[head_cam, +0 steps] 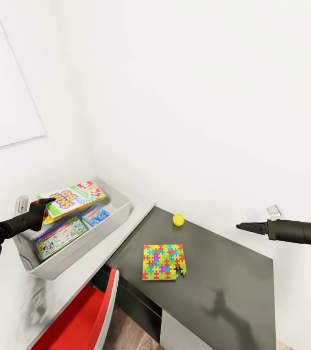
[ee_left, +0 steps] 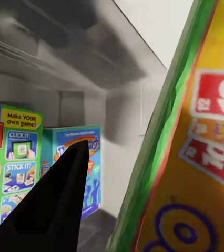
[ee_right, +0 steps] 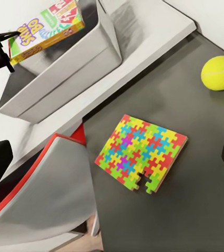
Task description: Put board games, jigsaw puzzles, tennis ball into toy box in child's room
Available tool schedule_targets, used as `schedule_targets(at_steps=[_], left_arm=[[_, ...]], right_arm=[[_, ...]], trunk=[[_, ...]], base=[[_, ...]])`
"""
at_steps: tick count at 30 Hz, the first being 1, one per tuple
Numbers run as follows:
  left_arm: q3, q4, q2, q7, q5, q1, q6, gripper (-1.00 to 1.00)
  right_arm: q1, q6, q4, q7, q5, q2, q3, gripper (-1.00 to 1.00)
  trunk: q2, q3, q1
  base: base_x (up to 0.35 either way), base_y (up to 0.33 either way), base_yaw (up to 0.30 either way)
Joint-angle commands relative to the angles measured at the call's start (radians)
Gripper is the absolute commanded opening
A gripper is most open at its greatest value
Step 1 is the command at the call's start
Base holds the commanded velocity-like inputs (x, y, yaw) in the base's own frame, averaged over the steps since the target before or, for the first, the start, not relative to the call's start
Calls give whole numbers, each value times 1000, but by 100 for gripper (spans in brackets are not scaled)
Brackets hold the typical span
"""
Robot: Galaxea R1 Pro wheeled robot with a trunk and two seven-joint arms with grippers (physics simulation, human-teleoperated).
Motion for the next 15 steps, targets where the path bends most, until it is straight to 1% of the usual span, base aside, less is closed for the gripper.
schedule_targets(at_steps=[1,15], left_arm=[[2,0,0,10,11,-1,3,-100],[2,32,1,3,9,-6,5,-100]], right_arm=[[-1,5,0,3,0,0,0,100],[-1,5,-7,3,0,-1,0,100]], trunk=[[-1,-3,0],[-1,-25,0]], base=[[0,0,0],[0,0,0]])
